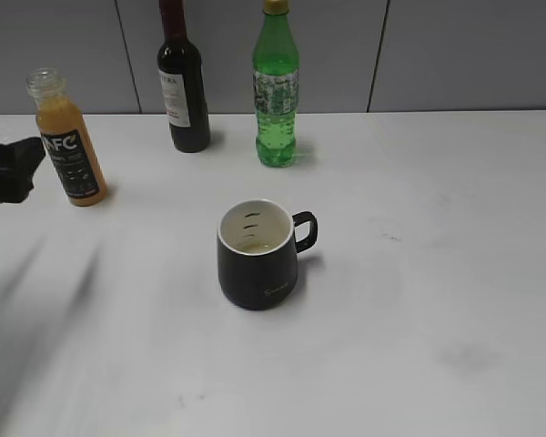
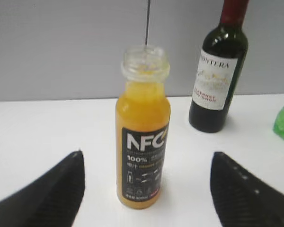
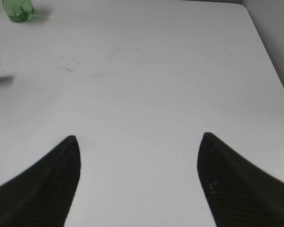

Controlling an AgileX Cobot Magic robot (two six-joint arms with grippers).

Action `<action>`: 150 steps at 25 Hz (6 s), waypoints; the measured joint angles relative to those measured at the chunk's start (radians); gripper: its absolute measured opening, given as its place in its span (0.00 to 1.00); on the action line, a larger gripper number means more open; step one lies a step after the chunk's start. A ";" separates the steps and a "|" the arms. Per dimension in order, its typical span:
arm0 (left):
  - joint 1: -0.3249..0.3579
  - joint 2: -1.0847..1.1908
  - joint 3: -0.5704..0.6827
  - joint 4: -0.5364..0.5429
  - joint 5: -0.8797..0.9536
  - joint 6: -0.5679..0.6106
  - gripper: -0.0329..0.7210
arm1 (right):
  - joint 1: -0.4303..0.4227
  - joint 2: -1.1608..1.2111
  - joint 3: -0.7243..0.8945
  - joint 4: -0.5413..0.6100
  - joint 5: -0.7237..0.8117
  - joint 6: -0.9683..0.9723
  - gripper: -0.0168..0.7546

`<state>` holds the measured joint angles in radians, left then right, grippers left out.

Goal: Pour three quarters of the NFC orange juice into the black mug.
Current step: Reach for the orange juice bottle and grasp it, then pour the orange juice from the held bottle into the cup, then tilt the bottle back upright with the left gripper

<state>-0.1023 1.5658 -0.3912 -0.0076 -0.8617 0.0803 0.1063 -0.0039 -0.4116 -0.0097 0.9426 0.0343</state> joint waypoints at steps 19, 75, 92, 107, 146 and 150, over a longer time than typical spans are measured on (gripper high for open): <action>0.000 0.458 -0.294 0.001 -0.123 0.000 0.88 | 0.000 0.000 0.000 0.000 0.000 0.000 0.78; -0.144 0.500 -0.536 0.404 -0.038 0.011 0.66 | 0.000 0.000 0.000 0.000 0.000 0.000 0.78; -0.203 0.493 -0.487 0.541 -0.007 0.141 0.66 | 0.000 0.000 0.000 0.001 0.000 0.000 0.78; -0.208 0.492 -0.487 0.543 0.003 0.448 0.66 | 0.000 0.000 0.000 0.001 0.000 0.000 0.78; -0.210 0.492 -0.487 0.437 -0.114 1.054 0.66 | 0.000 0.000 0.000 0.001 0.000 0.000 0.78; -0.210 0.492 -0.487 0.430 -0.118 1.094 0.66 | 0.000 0.000 0.000 0.001 0.000 0.000 0.78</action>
<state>-0.3126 2.0573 -0.8783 0.4227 -0.9792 1.1748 0.1063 -0.0039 -0.4116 -0.0089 0.9426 0.0343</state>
